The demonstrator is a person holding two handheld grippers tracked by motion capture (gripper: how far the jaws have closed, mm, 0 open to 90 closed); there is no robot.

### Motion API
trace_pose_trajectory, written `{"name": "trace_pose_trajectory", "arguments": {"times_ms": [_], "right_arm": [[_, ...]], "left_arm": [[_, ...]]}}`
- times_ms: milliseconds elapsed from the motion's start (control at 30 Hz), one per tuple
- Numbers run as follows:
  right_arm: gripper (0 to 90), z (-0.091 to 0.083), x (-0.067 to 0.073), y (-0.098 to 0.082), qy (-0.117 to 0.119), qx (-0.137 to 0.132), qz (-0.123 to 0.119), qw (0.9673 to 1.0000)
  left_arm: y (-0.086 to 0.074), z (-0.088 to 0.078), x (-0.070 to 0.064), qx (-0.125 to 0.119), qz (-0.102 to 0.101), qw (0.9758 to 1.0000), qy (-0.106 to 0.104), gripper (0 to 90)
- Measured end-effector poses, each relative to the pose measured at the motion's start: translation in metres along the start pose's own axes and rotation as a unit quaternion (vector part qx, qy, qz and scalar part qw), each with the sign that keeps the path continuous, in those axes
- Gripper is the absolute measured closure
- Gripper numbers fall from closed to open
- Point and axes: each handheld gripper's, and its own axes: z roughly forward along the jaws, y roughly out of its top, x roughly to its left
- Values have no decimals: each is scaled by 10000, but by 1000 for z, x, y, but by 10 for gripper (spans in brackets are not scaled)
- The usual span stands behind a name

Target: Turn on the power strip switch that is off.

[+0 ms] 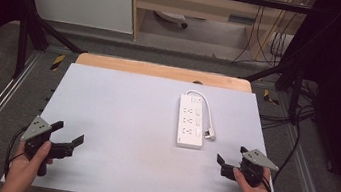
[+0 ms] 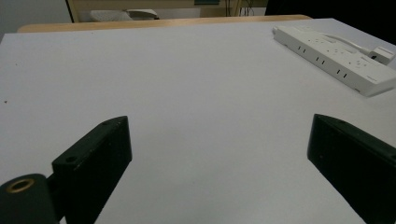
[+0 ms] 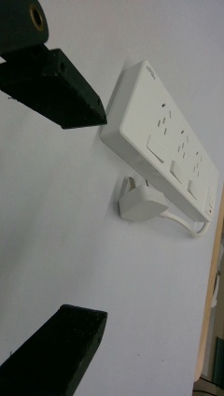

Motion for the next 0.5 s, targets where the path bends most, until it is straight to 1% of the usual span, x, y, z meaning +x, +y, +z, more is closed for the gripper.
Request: {"name": "trace_pose_trajectory", "arguments": {"times_ms": [67,133,233,333,367,433,500], "right_arm": [[70,0,1,0,30,42,24,10000],[79,-1,2,0,14,40,-29,10000],[81,-1,3,1,101,59,58,9999],[87,-1,4,2,118,70,42,9999],[92,-3,5,3,186,38,91,9998],[90,-4,6,4,203,24,91,9997],[66,-6,9,6,279,26,121,9995]], "left_arm": [[0,0,-1,7,19,10000,-6,64],[0,0,-2,21,37,10000,-27,63],[0,1,-2,25,25,10000,-27,63],[0,1,-2,56,30,10000,-28,63],[0,1,-2,66,3,10000,-51,63],[0,1,-1,93,13,9999,-63,63],[0,1,-2,75,-15,9999,-75,63]]}}
